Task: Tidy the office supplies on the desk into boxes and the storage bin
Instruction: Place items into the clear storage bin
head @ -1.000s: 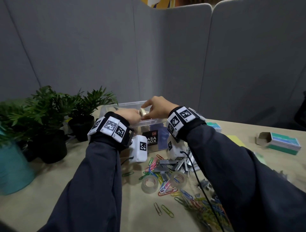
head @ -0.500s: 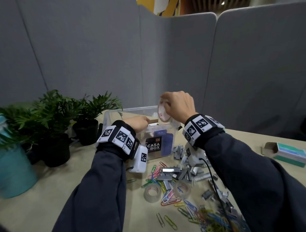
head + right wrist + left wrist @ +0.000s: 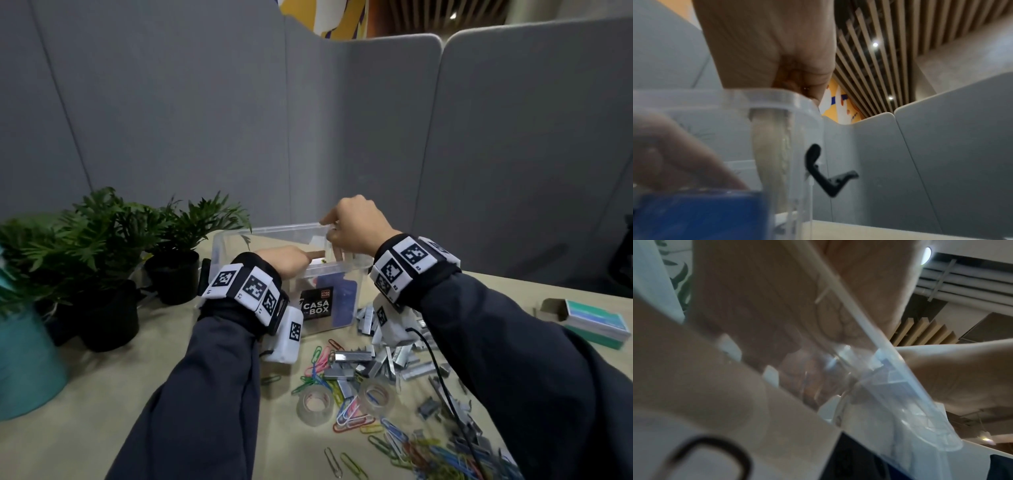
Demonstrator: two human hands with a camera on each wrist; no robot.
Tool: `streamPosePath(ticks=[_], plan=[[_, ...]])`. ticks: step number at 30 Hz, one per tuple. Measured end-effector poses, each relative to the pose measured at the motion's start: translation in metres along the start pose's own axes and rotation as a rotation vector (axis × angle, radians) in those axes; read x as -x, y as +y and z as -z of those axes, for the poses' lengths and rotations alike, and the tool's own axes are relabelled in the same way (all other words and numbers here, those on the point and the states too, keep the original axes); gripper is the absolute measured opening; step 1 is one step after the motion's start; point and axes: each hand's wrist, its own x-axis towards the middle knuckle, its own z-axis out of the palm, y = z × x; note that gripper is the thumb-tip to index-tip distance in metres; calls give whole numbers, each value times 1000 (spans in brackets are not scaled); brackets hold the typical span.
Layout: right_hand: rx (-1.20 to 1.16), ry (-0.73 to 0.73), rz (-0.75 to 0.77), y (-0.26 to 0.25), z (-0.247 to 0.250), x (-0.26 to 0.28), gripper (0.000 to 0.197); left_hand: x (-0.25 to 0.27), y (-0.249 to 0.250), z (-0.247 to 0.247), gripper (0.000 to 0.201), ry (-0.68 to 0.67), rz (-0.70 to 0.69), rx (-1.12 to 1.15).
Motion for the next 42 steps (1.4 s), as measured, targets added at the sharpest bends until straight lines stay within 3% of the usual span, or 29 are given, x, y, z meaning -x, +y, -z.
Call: streamPosePath(ticks=[9,12,17,21,29,31,34,40,42], plan=[[150,-165,14,13,7,10,38,-5,-5,-2,42,18,48,-51],[164,-145,6,19,8,13,30,-6,-7,-3,41,21,43,-78],[-72,-247,-107,33,-6,16,49,-4,-7,-4,40,47,53,-48],[-277,-307,-100,35,-12,16,60,-3,-4,-4,40,61,56,-34],[-373,-286,-76,34,5,14,72,-3,-4,-6,40,78,81,36],[-356,-300,-75,36,8,12,68,-2,-3,-6,40,90,92,69],[-351,-349,-91,41,9,10,48,0,-2,-6,41,118,118,160],[-547,-426,-226,47,9,19,29,-2,-4,-7,39,113,127,227],[-434,-384,-162,46,8,19,35,0,-2,-7,40,139,127,214]])
